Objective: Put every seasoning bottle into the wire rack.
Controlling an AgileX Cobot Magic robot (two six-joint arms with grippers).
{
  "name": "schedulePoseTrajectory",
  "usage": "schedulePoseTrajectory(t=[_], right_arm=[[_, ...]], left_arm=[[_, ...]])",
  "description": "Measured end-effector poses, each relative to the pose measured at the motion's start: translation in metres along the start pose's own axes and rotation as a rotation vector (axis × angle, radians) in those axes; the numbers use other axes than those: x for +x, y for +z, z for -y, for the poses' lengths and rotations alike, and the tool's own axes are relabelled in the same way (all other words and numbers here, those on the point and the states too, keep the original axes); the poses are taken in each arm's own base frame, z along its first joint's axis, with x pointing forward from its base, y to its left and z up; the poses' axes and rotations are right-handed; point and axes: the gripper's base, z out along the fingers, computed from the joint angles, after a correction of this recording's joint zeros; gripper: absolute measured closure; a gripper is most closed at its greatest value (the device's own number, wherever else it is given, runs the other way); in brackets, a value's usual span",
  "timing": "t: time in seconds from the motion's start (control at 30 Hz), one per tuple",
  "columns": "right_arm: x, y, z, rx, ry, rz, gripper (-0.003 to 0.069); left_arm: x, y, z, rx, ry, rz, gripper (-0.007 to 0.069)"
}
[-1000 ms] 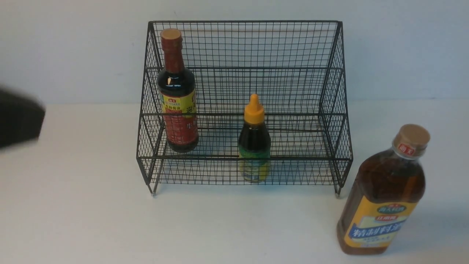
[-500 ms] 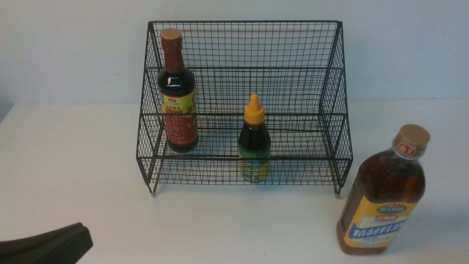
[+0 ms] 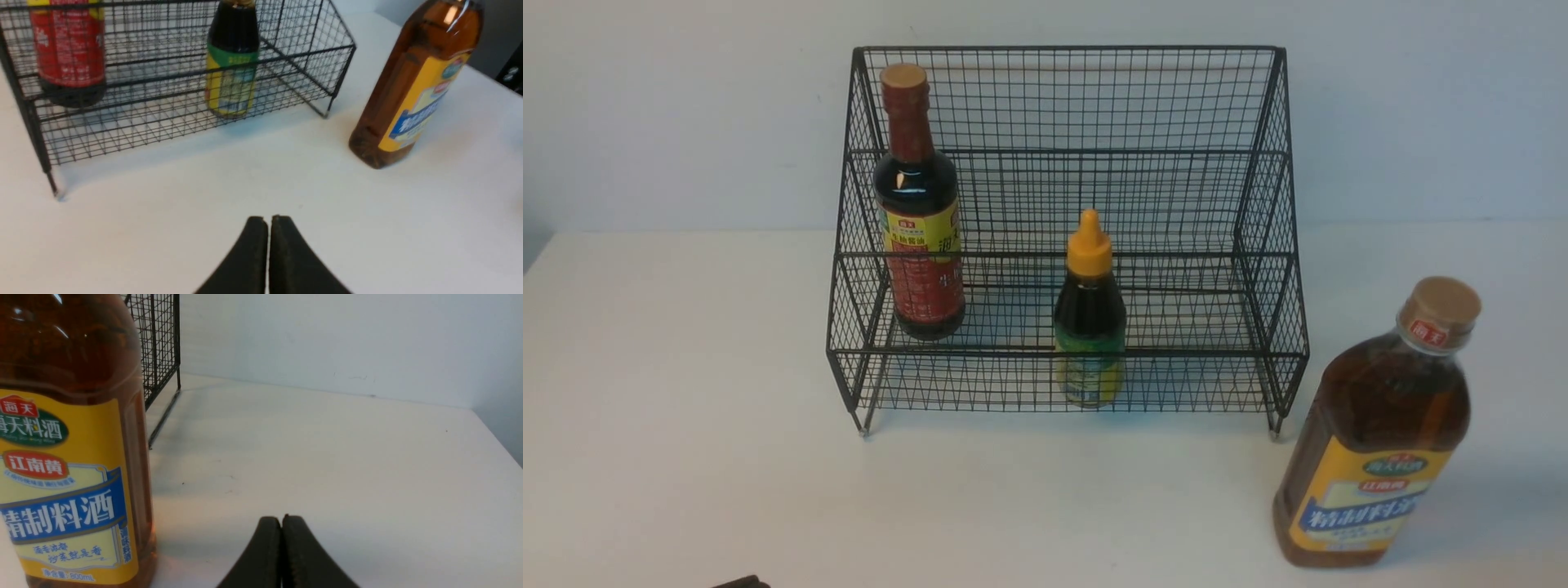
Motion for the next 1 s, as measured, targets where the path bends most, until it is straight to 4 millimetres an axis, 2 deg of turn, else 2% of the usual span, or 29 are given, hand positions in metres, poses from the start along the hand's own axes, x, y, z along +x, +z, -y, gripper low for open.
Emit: schedulePoseTrajectory(t=[0.17,0.23,0.43,0.63,1.0], right_arm=[[0.0,0.0,0.0,0.0,0.0,0.0,0.0673],[0.0,0.0,0.0,0.0,0.0,0.0,0.0673],[0.0,0.0,0.0,0.0,0.0,0.0,0.0673],[0.0,0.0,0.0,0.0,0.0,0.0,0.0673],[0.0,0.0,0.0,0.0,0.001,0.0,0.0673]], left_arm=[[0.013,0.007,-0.013,-0.099,0.01,0.063,0.0629],[0.023,0.009,-0.026,-0.226,0.03,0.089,0.0629],[0.043,0.004,-0.042,-0.425,0.119,0.075,0.0629],[0.043,-0.008,-0.044,-0.538,0.184,0.148,0.0629],[0.05,-0.016,-0.05,-0.693,0.079,0.137,0.0629]])
